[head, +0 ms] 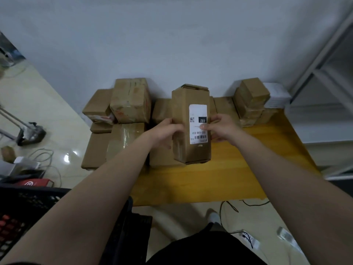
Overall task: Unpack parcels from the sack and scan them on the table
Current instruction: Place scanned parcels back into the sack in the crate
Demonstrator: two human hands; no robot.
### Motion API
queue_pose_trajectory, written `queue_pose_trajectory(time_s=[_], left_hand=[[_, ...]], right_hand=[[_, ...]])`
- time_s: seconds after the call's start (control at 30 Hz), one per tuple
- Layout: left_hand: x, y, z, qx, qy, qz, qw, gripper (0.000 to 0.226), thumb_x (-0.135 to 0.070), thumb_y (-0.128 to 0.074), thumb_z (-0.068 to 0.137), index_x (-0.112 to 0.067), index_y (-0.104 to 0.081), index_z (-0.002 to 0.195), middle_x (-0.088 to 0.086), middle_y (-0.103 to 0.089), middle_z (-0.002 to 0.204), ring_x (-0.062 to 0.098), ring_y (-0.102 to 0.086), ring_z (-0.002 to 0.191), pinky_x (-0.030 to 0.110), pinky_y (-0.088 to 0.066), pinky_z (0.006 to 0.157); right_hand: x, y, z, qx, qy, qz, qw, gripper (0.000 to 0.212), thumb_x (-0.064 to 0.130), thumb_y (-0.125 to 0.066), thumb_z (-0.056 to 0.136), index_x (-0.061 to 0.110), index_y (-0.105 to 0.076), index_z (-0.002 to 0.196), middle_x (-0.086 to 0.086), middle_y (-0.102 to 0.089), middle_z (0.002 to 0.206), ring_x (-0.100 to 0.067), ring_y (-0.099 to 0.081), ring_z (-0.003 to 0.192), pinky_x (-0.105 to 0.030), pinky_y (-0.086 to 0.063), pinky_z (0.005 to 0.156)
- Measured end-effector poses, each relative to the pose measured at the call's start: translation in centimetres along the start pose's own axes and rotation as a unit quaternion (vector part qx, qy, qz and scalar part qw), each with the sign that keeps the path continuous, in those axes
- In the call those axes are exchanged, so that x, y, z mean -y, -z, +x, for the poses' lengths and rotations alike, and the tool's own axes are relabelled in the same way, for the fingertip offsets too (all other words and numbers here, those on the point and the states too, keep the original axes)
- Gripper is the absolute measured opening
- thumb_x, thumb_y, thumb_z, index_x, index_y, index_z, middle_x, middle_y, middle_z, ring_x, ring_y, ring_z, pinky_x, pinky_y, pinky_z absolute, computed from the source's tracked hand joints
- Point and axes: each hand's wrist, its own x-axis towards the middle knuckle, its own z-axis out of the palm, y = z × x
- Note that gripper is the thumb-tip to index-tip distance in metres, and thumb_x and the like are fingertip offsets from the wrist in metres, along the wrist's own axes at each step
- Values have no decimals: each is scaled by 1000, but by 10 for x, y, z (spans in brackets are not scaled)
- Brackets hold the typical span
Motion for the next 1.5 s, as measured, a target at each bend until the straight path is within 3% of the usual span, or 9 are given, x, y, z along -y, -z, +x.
queue_pose_trajectory(time_s=[0.1,0.37,0.6,0.73,0.8,1.0,1.13,1.33,1.5], left_hand=[[-5,-20,8,-12,-11,36,999,101,-47,-91,72,-18,-38,152,1,-57,144,30,-57,129,64,-53,97],[-8,-101,69,-26,-3,1,1000,68,-33,-90,76,-19,-59,135,-2,-70,125,20,-69,108,39,-63,73],[-7,-189,148,-6,87,-61,994,47,-29,-86,81,-15,-68,122,2,-73,118,24,-70,108,46,-65,79],[5,-216,185,-13,127,-66,990,53,-30,-88,81,-13,-66,126,3,-74,118,23,-71,107,49,-64,82],[11,-222,196,-24,139,-75,987,55,-29,-88,80,-12,-65,127,5,-74,120,25,-72,107,51,-63,84],[26,-227,208,-36,146,-105,983,57,-24,-86,83,-12,-59,133,6,-70,128,26,-70,113,51,-62,89],[28,-223,209,-52,145,-108,982,63,-25,-87,81,-12,-56,135,5,-70,127,24,-71,111,47,-63,87],[26,-206,199,-60,122,-133,982,57,-29,-85,83,-15,-60,133,2,-71,126,22,-71,110,45,-63,86],[39,-185,183,-85,111,-145,979,57,-28,-85,84,-12,-61,133,3,-71,126,24,-70,113,48,-62,90]], right_hand=[[-10,12,1,-16,8,-4,1000,38,29,-87,82,20,-63,110,-1,-76,96,-26,-77,71,-39,-60,66],[-83,96,37,-42,-39,-104,993,10,30,-63,98,34,-68,90,8,-76,83,-16,-71,58,-27,-52,57],[-194,168,89,-90,-180,-187,962,33,17,-55,97,15,-65,129,-13,-64,116,-31,-59,93,-35,-44,68],[-252,180,112,-69,-283,-213,933,20,22,-56,100,13,-47,84,-7,-40,79,-25,-40,67,-35,-32,59],[-269,182,123,-43,-324,-184,927,19,19,-57,101,10,-46,89,-8,-38,77,-22,-34,60,-37,-32,58],[-293,177,133,38,-382,-94,919,55,12,-71,96,-2,-44,142,-22,-51,138,-40,-53,121,-48,-45,87],[-291,178,138,36,-383,-67,921,46,4,-71,93,-2,-48,132,-23,-52,141,-35,-58,109,-51,-48,94],[-287,162,125,101,-385,-71,914,75,16,-76,94,1,-33,154,-22,-39,157,-44,-44,138,-56,-41,105],[-281,124,111,68,-363,22,929,54,13,-68,99,2,-45,146,-19,-51,143,-41,-49,131,-50,-41,103]])
